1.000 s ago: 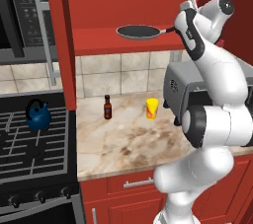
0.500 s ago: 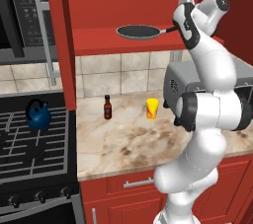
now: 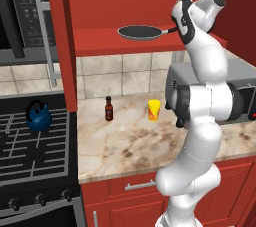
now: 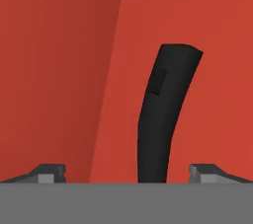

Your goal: Pick the pan from the cabinet and place it on the stove. Then turn on the stove burner for the pan.

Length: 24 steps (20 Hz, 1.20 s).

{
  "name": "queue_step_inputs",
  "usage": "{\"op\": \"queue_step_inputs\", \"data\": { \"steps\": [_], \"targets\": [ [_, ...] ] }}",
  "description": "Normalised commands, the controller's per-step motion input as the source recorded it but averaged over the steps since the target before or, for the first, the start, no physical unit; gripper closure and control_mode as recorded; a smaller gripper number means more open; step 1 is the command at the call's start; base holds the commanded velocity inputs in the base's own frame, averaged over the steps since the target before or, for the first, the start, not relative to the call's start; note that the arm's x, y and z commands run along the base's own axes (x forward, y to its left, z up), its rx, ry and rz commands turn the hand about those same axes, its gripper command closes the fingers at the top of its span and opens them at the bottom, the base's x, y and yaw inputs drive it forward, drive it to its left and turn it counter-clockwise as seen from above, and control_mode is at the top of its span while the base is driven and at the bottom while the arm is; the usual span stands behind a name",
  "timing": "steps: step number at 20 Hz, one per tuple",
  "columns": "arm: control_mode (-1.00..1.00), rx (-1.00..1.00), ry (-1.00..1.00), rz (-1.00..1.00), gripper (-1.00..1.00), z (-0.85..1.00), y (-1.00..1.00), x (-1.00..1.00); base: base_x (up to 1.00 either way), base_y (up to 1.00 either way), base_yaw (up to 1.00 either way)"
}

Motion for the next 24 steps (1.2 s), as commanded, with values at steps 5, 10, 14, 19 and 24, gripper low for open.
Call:
{"op": "queue_step_inputs", "data": {
  "steps": [5, 10, 14, 19, 24],
  "targets": [
    [-1.00, 0.00, 0.02, 0.00, -1.00, -0.26, -0.02, 0.26, 0.00, 0.00, 0.00],
    [-1.00, 0.00, 0.00, 0.00, -1.00, -0.29, 0.00, 0.27, 0.00, 0.00, 0.00],
    [-1.00, 0.00, 0.00, 0.00, -1.00, -0.33, 0.00, 0.28, 0.00, 0.00, 0.00],
    [-1.00, 0.00, 0.00, 0.00, -1.00, -0.32, 0.00, 0.26, 0.00, 0.00, 0.00],
    [-1.00, 0.00, 0.00, 0.00, -1.00, -0.28, 0.00, 0.23, 0.00, 0.00, 0.00]
  ]
}}
